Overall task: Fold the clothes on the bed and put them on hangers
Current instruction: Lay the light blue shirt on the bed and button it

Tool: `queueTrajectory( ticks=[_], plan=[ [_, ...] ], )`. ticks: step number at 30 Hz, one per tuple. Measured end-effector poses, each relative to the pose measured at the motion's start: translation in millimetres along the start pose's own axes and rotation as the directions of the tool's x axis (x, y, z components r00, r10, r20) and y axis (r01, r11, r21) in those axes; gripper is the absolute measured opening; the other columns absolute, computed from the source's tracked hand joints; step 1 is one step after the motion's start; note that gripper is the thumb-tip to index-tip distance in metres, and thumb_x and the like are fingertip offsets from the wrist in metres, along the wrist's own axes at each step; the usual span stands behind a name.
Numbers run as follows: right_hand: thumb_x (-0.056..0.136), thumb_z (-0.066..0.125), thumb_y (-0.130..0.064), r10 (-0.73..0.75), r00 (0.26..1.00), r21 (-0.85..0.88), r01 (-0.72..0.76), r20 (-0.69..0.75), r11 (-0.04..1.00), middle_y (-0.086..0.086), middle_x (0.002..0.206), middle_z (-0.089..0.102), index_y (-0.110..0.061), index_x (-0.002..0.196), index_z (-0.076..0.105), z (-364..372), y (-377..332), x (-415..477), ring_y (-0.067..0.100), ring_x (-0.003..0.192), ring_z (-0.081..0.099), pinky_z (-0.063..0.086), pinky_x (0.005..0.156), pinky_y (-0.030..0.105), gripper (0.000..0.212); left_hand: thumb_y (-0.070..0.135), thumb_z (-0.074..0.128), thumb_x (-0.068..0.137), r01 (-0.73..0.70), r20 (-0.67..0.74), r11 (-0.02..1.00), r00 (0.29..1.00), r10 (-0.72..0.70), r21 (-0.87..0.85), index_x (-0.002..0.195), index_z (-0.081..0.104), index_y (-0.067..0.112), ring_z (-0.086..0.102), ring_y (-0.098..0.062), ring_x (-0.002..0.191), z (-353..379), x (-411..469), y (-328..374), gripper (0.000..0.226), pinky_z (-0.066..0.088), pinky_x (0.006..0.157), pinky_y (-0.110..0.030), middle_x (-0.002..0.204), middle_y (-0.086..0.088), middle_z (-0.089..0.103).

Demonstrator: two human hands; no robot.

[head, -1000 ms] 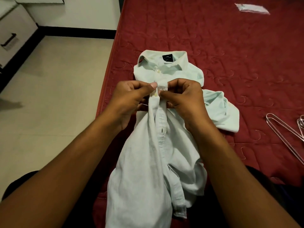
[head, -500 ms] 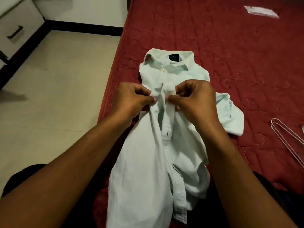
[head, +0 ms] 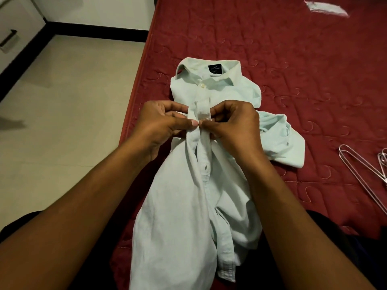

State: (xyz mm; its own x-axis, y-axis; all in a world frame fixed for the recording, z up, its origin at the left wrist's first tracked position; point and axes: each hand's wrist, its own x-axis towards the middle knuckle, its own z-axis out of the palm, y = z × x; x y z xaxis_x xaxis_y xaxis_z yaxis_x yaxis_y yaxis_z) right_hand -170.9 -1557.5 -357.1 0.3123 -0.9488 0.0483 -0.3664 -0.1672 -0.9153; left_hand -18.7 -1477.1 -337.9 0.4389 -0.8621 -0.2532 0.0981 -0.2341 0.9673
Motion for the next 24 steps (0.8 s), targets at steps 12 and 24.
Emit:
queueTrajectory(
  ticks=[12, 24],
  plan=[
    [0.079, 0.08, 0.011, 0.159, 0.969, 0.329, -0.214, 0.188, 0.92, 0.024, 0.091, 0.075, 0.006, 0.101, 0.072, -6.9, -7.7, -4.7, 0.035, 0.082, 0.076, 0.064, 0.072, 0.038, 0.024, -0.004, 0.086, 0.07, -0.017, -0.008, 1.0, 1.0, 0.017, 0.018, 0.091, 0.073, -0.005, 0.076, -0.025, 0.074, 0.8, 2.8, -5.7, 0.025, 0.062, 0.065, -0.029, 0.084, -0.015, 0.075],
    [0.074, 0.083, 0.009, 0.242, 0.964, 0.325, -0.264, 0.108, 0.908, 0.018, 0.082, 0.076, -0.003, 0.099, 0.069, -2.1, -8.1, -5.2, 0.032, 0.075, 0.077, 0.064, 0.07, 0.042, 0.031, -0.004, 0.084, 0.073, 0.003, 0.005, 1.0, 1.0, -0.003, -0.012, 0.086, 0.075, 0.0, 0.076, -0.025, 0.077, 3.2, 5.2, -8.9, 0.016, 0.06, 0.065, -0.028, 0.084, -0.013, 0.077]
  ],
)
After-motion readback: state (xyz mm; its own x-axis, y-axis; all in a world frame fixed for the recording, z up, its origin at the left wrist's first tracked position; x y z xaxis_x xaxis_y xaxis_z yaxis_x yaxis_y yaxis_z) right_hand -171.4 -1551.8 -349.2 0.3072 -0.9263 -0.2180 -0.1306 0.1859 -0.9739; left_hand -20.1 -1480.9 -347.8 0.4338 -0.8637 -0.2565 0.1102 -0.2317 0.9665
